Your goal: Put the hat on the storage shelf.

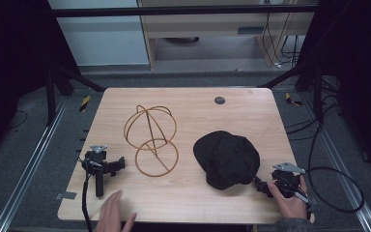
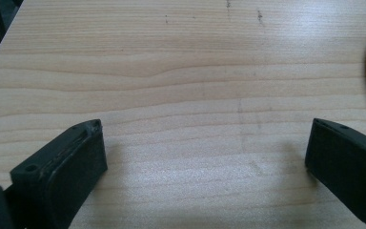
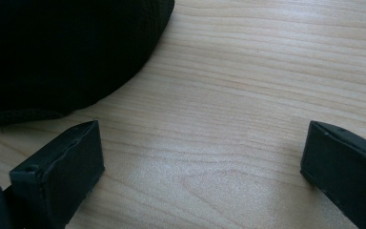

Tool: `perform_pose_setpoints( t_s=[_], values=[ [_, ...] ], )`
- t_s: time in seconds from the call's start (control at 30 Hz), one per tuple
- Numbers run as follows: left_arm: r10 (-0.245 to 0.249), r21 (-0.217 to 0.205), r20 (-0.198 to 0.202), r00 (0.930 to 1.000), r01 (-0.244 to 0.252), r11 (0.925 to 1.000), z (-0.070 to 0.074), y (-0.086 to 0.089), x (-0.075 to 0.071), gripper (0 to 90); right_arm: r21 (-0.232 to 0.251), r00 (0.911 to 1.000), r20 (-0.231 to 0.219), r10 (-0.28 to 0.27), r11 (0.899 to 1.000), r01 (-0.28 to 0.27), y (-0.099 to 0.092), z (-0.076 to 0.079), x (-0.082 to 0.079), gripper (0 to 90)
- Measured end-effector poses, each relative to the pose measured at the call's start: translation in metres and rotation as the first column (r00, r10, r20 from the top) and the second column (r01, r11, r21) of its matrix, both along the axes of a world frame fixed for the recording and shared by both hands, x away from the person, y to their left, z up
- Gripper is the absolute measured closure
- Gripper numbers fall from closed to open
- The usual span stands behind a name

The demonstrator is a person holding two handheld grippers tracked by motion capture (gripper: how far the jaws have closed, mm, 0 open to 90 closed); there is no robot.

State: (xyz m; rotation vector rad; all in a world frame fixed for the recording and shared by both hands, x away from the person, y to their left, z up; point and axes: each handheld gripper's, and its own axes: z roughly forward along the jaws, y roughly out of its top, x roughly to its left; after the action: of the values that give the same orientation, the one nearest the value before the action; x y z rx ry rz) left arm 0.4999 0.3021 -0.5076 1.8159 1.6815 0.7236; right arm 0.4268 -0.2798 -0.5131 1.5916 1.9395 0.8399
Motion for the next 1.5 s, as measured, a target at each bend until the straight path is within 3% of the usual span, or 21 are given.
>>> perform_pose_setpoints(
  t_s=[0.13,0.2,0.3,0.43,0.53,0.67,0.73,0.77,0.8,0.93,1.07,1.2,1.33,1.37,1.43,1.5],
  values=[
    [0.000,0.000,0.000,1.0000,0.000,1.0000,0.000,0.000,0.000,0.0,-0.001,0.9999,0.000,0.015,1.000,-0.015,0.002,0.001,0.001,5.4],
    [0.000,0.000,0.000,1.0000,0.000,1.0000,0.000,0.000,0.000,0.0,0.030,0.9992,-0.010,0.039,0.999,-0.038,0.002,0.006,-0.002,10.3],
    [0.000,0.000,0.000,1.0000,0.000,1.0000,0.000,0.000,0.000,0.0,0.033,0.9982,0.009,0.059,0.998,-0.060,0.003,0.014,-0.014,9.5],
    [-0.001,-0.001,-0.001,1.0000,0.001,1.0000,0.000,0.000,0.000,0.0,0.033,0.9923,0.001,0.124,0.992,-0.124,0.007,0.024,-0.022,9.6],
    [-0.005,-0.003,0.000,1.0000,0.005,1.0000,0.000,0.000,0.000,0.0,0.062,0.9897,0.005,0.143,0.988,-0.143,0.010,0.030,-0.023,10.6],
    [-0.006,-0.002,0.000,1.0000,0.006,1.0000,0.000,0.001,0.000,0.0,0.080,0.9745,0.002,0.224,0.971,-0.224,0.023,0.050,-0.030,13.2],
    [-0.015,-0.002,-0.001,0.9999,0.015,0.9999,0.000,0.001,-0.001,0.0,0.076,0.9658,-0.021,0.258,0.964,-0.256,0.028,0.060,-0.033,14.5],
    [-0.015,-0.002,-0.001,0.9999,0.015,0.9999,0.000,0.001,-0.001,0.0,0.076,0.9658,-0.021,0.258,0.964,-0.256,0.028,0.060,-0.033,14.5],
    [-0.004,-0.002,0.000,1.0000,0.004,1.0000,0.000,0.000,-0.001,0.0,0.057,0.9585,-0.043,0.282,0.958,-0.279,0.033,0.069,-0.036,13.1],
    [-0.001,0.000,-0.001,1.0000,0.001,1.0000,0.000,0.000,0.000,0.0,0.038,0.9545,-0.067,0.291,0.957,-0.289,0.038,0.084,-0.039,12.1],
    [-0.002,0.001,-0.001,1.0000,0.002,1.0000,0.000,0.000,0.000,0.0,0.043,0.9526,-0.073,0.295,0.955,-0.293,0.044,0.096,-0.033,10.4],
    [-0.001,0.001,-0.001,1.0000,0.001,1.0000,0.000,0.000,0.000,0.0,0.007,0.9460,-0.087,0.312,0.950,-0.313,0.055,0.104,-0.020,8.2],
    [-0.001,0.001,-0.001,1.0000,0.001,1.0000,0.000,0.000,0.000,0.0,0.003,0.9450,-0.075,0.318,0.948,-0.319,0.064,0.110,-0.009,7.6],
    [-0.001,0.001,0.000,1.0000,0.001,1.0000,0.000,0.000,0.000,0.0,-0.003,0.9488,-0.041,0.313,0.950,-0.314,0.072,0.115,0.001,9.1],
    [0.001,0.001,0.001,1.0000,-0.001,1.0000,0.000,0.000,0.000,0.0,-0.002,0.9522,-0.026,0.304,0.952,-0.305,0.079,0.120,0.008,10.6],
    [0.013,-0.003,0.000,0.9999,-0.013,0.9999,0.000,-0.002,0.001,0.0,-0.019,0.9449,-0.041,0.325,0.945,-0.326,0.089,0.121,0.017,10.0]
  ],
)
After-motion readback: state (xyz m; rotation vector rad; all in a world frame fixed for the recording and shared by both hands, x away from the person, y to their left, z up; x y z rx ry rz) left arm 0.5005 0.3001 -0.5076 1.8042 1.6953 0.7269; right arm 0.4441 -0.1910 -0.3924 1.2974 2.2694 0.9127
